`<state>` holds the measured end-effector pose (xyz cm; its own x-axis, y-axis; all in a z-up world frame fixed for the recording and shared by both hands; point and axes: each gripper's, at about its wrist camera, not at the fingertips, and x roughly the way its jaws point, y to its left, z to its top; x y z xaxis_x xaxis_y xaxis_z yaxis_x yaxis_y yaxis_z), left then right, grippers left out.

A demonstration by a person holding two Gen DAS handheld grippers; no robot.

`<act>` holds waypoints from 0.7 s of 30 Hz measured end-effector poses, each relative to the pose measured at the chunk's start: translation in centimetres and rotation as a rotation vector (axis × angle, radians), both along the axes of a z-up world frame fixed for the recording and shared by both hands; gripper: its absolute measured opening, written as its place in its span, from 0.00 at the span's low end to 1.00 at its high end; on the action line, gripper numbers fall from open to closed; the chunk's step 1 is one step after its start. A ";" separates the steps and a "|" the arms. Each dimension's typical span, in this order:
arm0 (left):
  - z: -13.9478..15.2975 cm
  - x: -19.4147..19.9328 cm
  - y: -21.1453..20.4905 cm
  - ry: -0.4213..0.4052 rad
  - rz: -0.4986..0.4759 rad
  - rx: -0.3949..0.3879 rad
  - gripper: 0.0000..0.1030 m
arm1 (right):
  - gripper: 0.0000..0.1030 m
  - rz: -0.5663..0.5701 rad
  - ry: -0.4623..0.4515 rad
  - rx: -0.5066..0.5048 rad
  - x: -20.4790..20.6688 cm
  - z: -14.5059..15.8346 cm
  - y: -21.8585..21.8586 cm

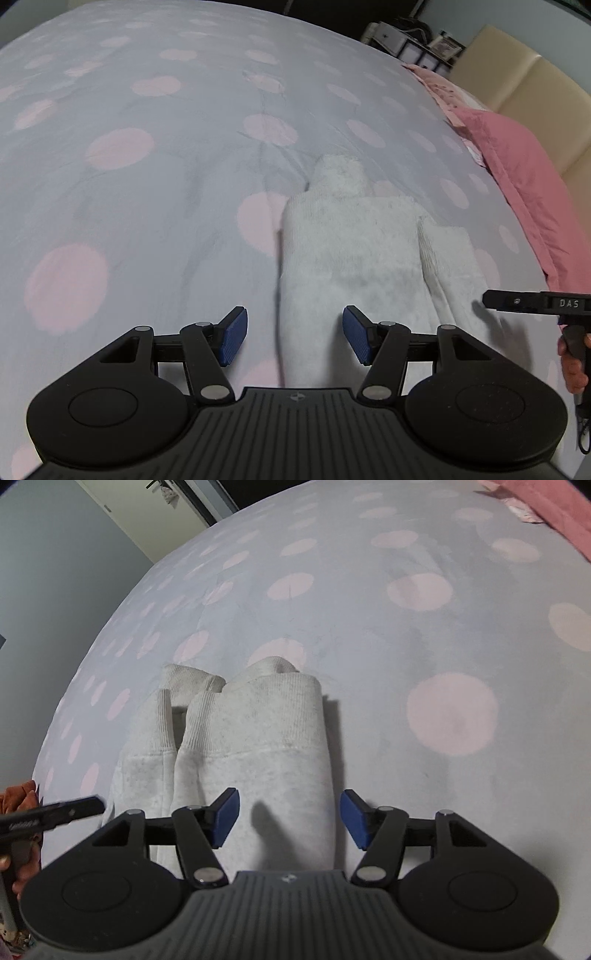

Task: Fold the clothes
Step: 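Grasp the strip end with the left gripper beside the right gripper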

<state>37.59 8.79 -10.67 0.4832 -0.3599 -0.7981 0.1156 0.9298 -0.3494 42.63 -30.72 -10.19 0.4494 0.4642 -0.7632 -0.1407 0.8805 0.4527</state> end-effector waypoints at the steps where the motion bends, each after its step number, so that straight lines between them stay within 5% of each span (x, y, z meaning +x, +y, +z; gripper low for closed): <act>1: -0.3 0.7 -0.2 0.004 -0.020 -0.018 0.54 | 0.62 0.008 0.000 0.004 0.5 -0.2 0.3; 9: -2.7 5.1 -1.2 0.020 -0.076 -0.042 0.57 | 0.62 0.001 0.012 0.073 4.0 -2.3 0.4; 14: -3.3 6.6 -1.8 0.016 -0.031 -0.074 0.57 | 0.55 0.000 0.013 0.115 5.3 -3.2 1.2; 16: -3.3 6.8 -2.7 0.002 -0.029 -0.051 0.52 | 0.48 0.007 0.006 0.101 5.5 -3.4 1.8; 21: -2.1 6.6 -3.8 -0.027 -0.064 -0.016 0.22 | 0.27 0.029 -0.033 0.065 5.1 -2.2 2.5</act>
